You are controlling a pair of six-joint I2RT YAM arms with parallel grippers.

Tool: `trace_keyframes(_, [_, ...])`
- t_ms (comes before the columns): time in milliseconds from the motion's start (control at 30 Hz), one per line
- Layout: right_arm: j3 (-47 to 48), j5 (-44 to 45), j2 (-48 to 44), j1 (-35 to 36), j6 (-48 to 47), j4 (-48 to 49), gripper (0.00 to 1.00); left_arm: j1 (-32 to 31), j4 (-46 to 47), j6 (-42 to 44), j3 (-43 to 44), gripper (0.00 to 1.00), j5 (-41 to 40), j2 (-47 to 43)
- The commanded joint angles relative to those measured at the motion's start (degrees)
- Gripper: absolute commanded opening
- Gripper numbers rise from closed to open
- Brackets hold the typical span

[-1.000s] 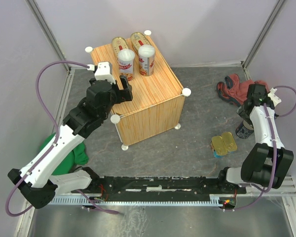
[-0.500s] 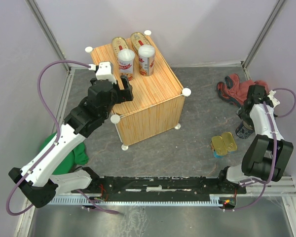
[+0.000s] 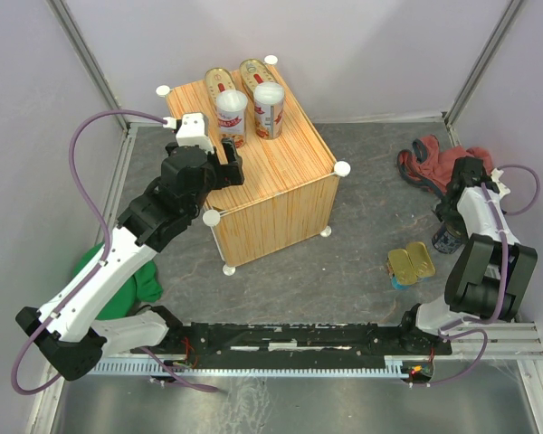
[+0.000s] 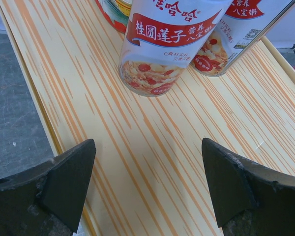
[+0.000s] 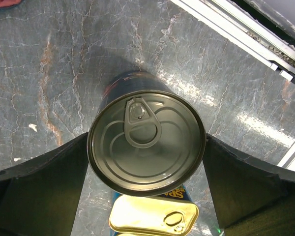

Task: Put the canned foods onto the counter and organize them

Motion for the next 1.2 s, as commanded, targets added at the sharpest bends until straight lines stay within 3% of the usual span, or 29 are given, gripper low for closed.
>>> trace_keyframes(0, [2.0,1.3,1.0,-0.4,0.9,1.1,0.99,-0.3,1.8,2.3,1.5,0.94,-0.8,-0.4])
trace_keyframes(100, [1.9,1.6,1.5,-0.6,1.1,1.4,0.98,-0.3,1.8,2.4,1.4,0.94,-1.0,-0.7])
trace_keyframes(233, [1.7,1.4,1.6,-0.6,1.1,1.9,0.86,-0.3,1.7,2.5,1.3,0.94,-1.4,-1.2])
trace_keyframes(400, [0.3,0.3,0.8,-0.7,0.0,3.3,0.55,-0.3,1.6,2.5,0.8,0.95,-1.8,-2.2])
trace_keyframes(700, [-0.2,-2.9,-2.9,-0.4,-2.5,3.8,0.22,-0.3,1.5,1.9,0.8,0.95,-2.9,-3.4])
trace_keyframes(833, [-0.1,-3.6,-5.3,0.2,-3.2,3.9,0.03,-0.3,0.7,1.7,1.6,0.95,-4.5,-3.7])
trace_keyframes(1167, [2.3,-3.3,-9.3,3.8,-5.7,2.0,0.01,-0.2,-1.1,1.3,3.7,0.95,-7.6,-4.7])
